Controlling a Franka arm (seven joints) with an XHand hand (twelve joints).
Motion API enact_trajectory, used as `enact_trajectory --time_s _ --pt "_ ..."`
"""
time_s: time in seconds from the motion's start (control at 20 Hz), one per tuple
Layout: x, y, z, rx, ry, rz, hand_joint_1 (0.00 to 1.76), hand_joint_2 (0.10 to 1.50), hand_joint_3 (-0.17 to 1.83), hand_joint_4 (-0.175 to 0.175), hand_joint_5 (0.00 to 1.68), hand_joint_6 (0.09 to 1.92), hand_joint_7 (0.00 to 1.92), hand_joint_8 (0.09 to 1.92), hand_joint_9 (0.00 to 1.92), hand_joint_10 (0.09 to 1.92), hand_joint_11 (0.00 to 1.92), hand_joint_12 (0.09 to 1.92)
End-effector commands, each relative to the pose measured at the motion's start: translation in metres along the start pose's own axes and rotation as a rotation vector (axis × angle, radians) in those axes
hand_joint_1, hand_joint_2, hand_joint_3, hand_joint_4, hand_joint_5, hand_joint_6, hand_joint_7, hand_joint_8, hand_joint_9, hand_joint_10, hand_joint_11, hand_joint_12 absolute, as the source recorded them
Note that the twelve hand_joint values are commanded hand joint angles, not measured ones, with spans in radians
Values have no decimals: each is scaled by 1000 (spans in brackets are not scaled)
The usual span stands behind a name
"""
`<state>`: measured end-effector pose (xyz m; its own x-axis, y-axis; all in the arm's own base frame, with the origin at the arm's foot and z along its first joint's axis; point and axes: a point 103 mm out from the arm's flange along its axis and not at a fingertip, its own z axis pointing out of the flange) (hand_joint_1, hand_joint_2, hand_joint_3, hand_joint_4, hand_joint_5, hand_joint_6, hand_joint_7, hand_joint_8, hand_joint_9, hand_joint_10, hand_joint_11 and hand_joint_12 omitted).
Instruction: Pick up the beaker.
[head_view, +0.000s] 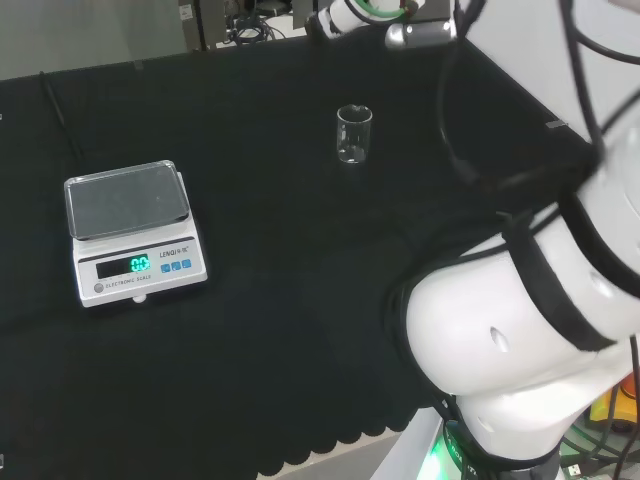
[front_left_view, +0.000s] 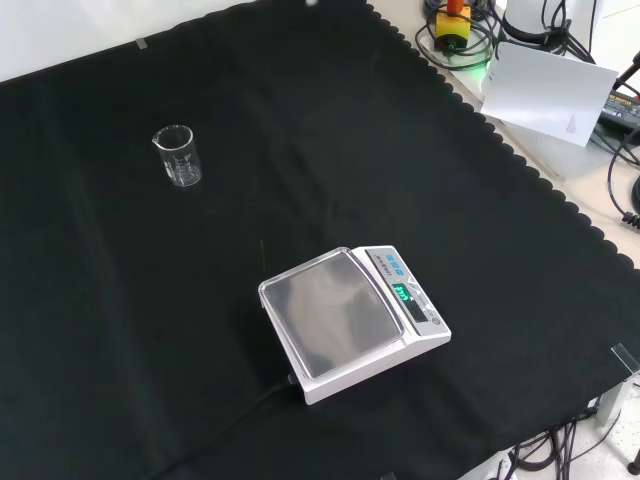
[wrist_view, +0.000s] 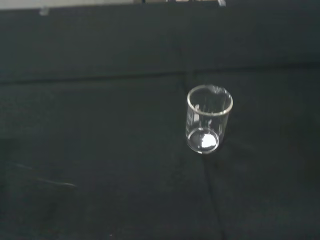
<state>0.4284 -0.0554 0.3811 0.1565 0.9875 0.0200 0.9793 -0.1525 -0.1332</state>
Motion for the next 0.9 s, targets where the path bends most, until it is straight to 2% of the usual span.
enact_trajectory --time_s 0.05,0.3,0.5,0.9 --pt "-49 105 60 5 56 56 484 677 207 20 78 87 0 562 101 812 0 1328" --pt "-61 139 98 55 72 77 486 679 205 19 79 87 0 559 98 812 0 1323" --pt "-62 163 119 61 66 74 486 683 196 19 75 87 0 542 90 812 0 1302" --pt "-65 200 157 115 77 75 487 688 185 20 68 87 0 523 76 810 0 1281"
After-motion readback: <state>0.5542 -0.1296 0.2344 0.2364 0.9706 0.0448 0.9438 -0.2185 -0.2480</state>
